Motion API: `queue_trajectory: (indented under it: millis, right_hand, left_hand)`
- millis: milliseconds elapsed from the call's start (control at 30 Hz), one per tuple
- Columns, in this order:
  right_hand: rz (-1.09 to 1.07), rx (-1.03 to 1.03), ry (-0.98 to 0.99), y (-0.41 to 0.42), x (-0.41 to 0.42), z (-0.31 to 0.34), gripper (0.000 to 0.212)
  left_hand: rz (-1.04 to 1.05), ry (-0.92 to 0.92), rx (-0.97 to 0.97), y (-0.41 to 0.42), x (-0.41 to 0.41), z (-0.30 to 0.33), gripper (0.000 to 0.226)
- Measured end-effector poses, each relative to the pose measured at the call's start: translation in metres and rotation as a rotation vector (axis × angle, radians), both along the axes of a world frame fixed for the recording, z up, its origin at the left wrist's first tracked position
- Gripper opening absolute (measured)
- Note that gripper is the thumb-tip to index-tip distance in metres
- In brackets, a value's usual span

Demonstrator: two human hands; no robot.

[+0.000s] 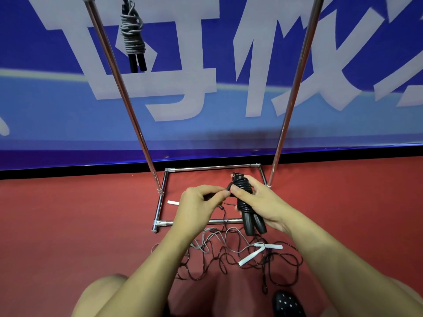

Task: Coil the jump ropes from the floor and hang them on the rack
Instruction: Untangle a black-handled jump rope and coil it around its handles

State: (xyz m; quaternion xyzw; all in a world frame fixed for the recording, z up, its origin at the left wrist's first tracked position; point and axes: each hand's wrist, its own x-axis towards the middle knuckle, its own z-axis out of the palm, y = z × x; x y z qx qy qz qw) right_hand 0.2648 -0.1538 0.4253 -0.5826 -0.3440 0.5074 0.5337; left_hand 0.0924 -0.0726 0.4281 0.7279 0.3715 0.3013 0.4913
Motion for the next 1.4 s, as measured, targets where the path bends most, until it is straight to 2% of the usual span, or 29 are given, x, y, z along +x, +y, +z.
queue_trajectory:
  millis: [133, 300, 433, 567, 667, 767, 900, 1033, 1100, 1200, 1400]
  right_hand:
    - [-0.044, -0.011, 0.016, 0.004, -0.007, 0.000, 0.034]
    - [-0.106, -0.024, 0.155, 0.006, -0.004, 0.003, 0.034]
    - [-0.018, -0.001, 0.045, 0.002, -0.005, 0.005, 0.032]
    - [-0.015, 0.017, -0.016, -0.002, -0.009, 0.010, 0.027]
    - [-0.036, 0.013, 0.003, -0.002, -0.015, 0.011, 0.031]
    - [-0.077, 0.022, 0.103, -0.001, -0.018, 0.011, 0.038]
    - [-0.110, 0.044, 0.279, -0.001, -0.019, 0.016, 0.039]
    - [-0.092, 0.016, 0.269, -0.004, -0.022, 0.021, 0.039]
    - [-0.068, -0.004, 0.277, -0.005, -0.025, 0.020, 0.041]
    - [-0.044, -0.035, 0.268, -0.006, -0.027, 0.019, 0.041]
    - [-0.050, -0.046, 0.312, -0.006, -0.025, 0.021, 0.050]
  left_hand:
    - [0.041, -0.132, -0.141, -0.001, 0.000, 0.007, 0.007]
    - [0.011, -0.147, -0.150, -0.001, -0.003, 0.009, 0.010]
    - [-0.021, -0.125, -0.110, -0.006, -0.003, 0.009, 0.008]
    - [-0.021, -0.178, -0.179, -0.010, 0.000, 0.012, 0.009]
    - [-0.030, -0.279, -0.303, -0.010, 0.002, 0.013, 0.015]
    - [-0.143, -0.395, -0.403, -0.010, 0.002, 0.013, 0.036]
    - [-0.206, -0.390, -0.306, -0.013, 0.002, 0.015, 0.041]
    - [-0.134, -0.320, -0.084, -0.006, 0.001, 0.014, 0.032]
    - [-0.120, -0.303, -0.036, -0.004, 0.000, 0.016, 0.029]
    - [-0.189, -0.301, -0.064, -0.006, -0.003, 0.022, 0.030]
    - [-0.287, -0.312, -0.209, -0.006, -0.011, 0.033, 0.052]
